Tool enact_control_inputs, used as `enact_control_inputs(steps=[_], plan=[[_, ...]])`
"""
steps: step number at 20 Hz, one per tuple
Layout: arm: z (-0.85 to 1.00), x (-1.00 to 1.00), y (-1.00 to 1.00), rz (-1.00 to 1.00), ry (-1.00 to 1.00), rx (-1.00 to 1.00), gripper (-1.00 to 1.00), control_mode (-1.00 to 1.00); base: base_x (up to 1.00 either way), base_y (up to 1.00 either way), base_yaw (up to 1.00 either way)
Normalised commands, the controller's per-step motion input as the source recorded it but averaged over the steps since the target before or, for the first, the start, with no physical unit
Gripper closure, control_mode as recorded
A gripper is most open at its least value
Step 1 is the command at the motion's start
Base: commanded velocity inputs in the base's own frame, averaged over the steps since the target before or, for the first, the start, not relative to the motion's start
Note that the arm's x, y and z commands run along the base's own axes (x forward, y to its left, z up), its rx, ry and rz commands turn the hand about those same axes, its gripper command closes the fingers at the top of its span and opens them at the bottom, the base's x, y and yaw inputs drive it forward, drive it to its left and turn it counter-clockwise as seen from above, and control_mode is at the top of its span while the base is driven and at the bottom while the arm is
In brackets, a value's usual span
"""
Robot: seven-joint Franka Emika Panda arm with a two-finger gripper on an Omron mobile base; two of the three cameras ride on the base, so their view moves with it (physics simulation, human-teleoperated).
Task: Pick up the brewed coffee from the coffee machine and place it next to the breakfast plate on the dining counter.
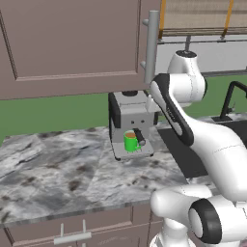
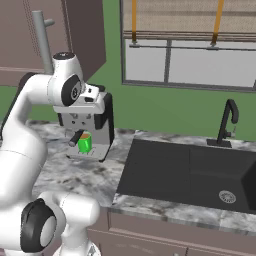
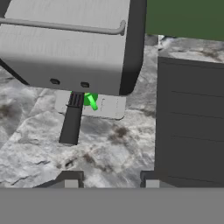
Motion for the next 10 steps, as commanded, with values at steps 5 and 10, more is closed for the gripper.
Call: enact_control_inputs(steps=[5, 10], plan=[[-0.04, -0.02, 0.00, 0.00, -0.01, 0.00, -1.00, -1.00, 0.00, 0.00, 0.00], [-0.39, -0.24, 0.00, 0.06, -0.26, 0.00, -1.00, -1.00, 0.00, 0.00, 0.00]])
